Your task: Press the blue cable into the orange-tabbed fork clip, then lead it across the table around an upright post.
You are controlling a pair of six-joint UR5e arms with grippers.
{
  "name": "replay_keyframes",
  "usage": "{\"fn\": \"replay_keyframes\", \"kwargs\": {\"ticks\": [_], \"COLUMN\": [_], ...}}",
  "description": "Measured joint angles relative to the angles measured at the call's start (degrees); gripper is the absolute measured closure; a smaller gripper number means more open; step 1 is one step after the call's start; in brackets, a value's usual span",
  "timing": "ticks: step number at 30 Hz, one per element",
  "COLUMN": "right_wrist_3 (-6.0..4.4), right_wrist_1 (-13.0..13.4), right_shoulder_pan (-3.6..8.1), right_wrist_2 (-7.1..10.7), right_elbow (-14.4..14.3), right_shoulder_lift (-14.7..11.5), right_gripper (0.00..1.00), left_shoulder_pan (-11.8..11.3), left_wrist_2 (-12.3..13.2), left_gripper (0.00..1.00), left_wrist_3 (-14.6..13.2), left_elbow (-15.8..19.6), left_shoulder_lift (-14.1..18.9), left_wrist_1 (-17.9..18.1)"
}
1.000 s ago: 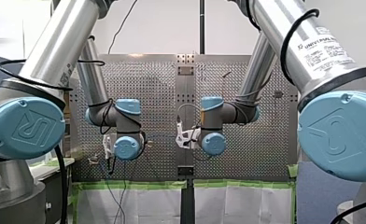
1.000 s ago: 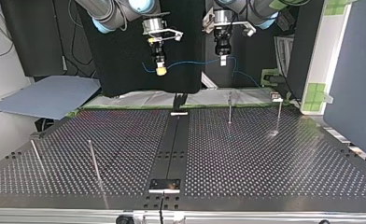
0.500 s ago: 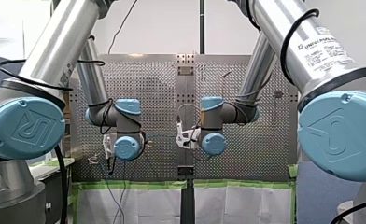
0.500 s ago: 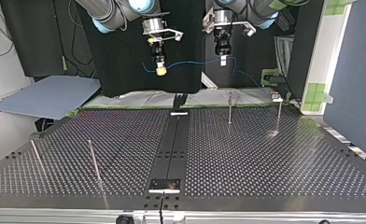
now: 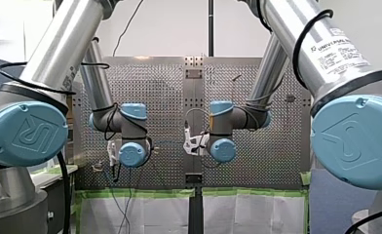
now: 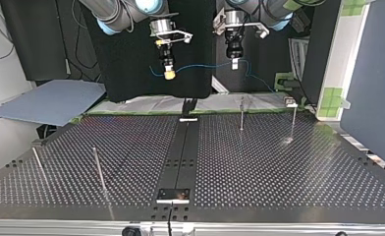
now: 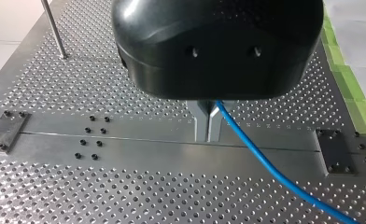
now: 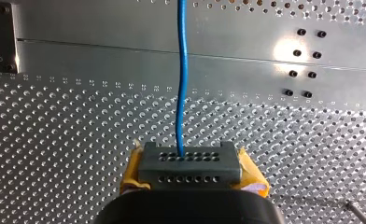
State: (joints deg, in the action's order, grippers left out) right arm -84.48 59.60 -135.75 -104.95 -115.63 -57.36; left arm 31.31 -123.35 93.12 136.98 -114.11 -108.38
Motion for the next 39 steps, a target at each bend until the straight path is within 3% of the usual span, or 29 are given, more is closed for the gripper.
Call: {"fn": "replay_keyframes", "kwargs": {"ticks": [5,10,18,27,34,39], "right_wrist_3": [0.13,0.17,0.18,0.18,0.18,0.18], "right_wrist_1": [-0.9,-3.4,-4.0,-4.0,-4.0,-4.0], "right_shoulder_pan": [0.51,0.76,0.79,0.79,0.79,0.79], "right_wrist_2": [-0.68,-1.09,-1.14,-1.14,-1.14,-1.14], "right_elbow": [0.3,0.4,0.4,0.4,0.4,0.4], "right_shoulder_lift": [0.9,3.8,7.3,7.6,7.6,7.6], "right_gripper": [1.0,1.0,1.0,1.0,1.0,1.0], "left_shoulder_pan": [0.0,0.0,0.0,0.5,3.4,3.7], "left_wrist_2": [0.0,0.0,0.0,0.5,1.7,1.7], "left_gripper": [1.0,1.0,1.0,1.0,1.0,1.0], "left_wrist_3": [-0.1,-0.1,-0.1,-0.6,-4.3,-5.6], "left_elbow": [0.0,0.0,0.0,0.5,3.2,3.5], "left_shoulder_lift": [0.0,0.0,0.0,0.5,4.2,6.8], "left_wrist_1": [0.1,0.1,0.1,-0.4,-4.1,-6.7]}}
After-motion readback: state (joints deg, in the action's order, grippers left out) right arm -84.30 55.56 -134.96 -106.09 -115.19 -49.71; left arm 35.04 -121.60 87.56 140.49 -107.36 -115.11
